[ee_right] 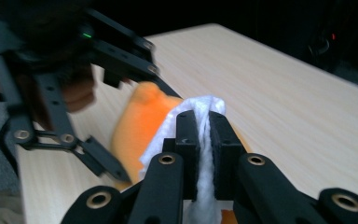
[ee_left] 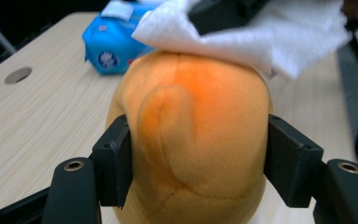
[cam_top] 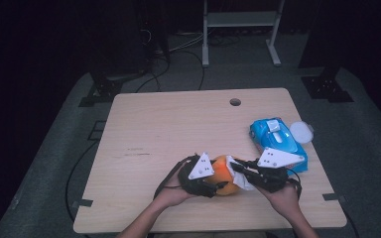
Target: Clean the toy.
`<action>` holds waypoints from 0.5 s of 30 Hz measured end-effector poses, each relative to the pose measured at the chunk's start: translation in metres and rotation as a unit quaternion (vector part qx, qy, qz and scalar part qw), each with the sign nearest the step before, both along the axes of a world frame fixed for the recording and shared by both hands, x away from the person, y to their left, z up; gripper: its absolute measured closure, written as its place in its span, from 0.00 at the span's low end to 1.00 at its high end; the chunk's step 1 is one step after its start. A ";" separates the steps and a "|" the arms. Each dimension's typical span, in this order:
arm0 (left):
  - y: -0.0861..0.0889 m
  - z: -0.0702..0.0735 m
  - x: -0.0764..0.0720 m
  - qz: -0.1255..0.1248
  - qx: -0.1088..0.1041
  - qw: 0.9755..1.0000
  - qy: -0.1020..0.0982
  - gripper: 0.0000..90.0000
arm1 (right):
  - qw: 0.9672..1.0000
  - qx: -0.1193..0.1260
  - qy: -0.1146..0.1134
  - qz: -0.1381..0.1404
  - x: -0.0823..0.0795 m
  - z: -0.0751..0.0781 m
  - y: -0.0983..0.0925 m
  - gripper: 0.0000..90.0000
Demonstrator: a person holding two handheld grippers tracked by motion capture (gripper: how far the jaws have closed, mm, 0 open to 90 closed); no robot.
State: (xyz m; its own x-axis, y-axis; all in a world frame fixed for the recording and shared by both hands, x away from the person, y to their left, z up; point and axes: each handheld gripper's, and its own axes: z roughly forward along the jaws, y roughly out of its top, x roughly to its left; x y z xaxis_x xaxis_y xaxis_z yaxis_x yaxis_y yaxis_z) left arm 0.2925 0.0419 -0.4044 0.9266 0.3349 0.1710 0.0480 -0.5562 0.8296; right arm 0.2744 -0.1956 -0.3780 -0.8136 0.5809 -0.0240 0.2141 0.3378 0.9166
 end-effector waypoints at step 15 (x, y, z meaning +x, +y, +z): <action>-0.004 -0.013 0.003 -0.015 -0.029 0.999 0.021 0.31 | 1.000 -0.020 -0.002 -0.007 0.001 -0.005 0.006 0.92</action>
